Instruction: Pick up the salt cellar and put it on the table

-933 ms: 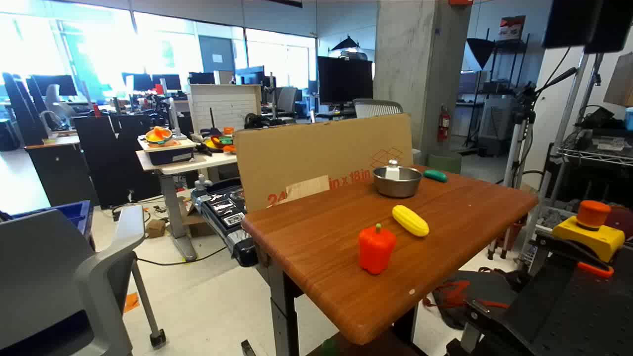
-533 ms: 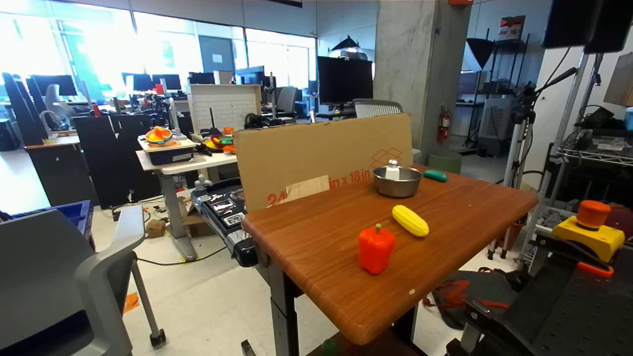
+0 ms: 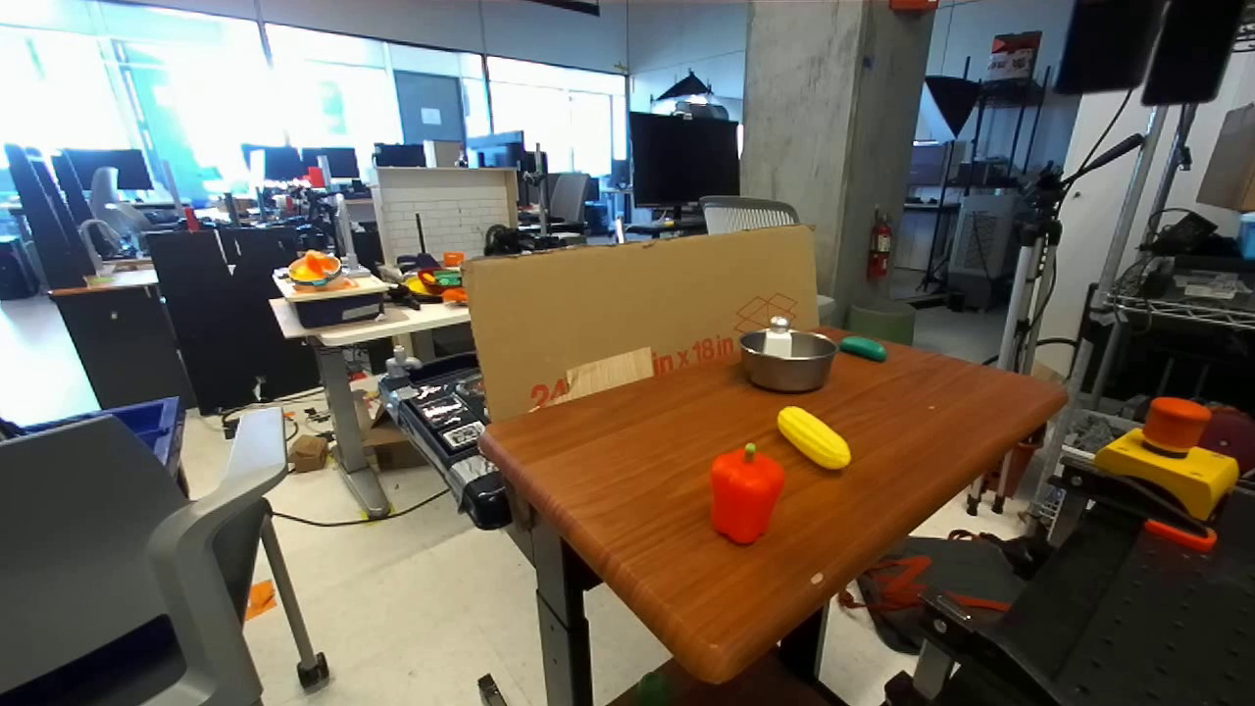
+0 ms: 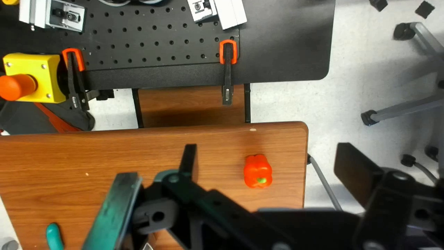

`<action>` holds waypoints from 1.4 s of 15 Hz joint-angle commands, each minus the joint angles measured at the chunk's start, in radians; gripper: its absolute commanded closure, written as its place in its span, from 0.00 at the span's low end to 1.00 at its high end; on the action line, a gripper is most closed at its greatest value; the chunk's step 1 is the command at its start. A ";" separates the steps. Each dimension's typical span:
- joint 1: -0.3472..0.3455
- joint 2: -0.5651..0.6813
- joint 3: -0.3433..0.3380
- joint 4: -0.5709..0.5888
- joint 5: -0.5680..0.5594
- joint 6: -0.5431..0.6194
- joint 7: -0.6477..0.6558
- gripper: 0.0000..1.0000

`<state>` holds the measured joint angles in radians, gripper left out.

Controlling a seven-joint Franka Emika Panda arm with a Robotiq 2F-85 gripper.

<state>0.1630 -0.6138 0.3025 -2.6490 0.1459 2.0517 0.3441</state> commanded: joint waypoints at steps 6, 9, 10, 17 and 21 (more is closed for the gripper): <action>-0.178 0.260 -0.097 0.178 -0.106 0.177 0.040 0.00; -0.219 0.361 -0.142 0.248 -0.131 0.226 0.064 0.00; -0.229 0.394 -0.161 0.271 -0.133 0.243 0.066 0.00; -0.254 0.604 -0.260 0.407 -0.186 0.342 0.151 0.00; -0.238 0.724 -0.307 0.469 -0.199 0.396 0.237 0.00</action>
<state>-0.0941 0.0194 0.0266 -2.2459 -0.0312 2.4147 0.5051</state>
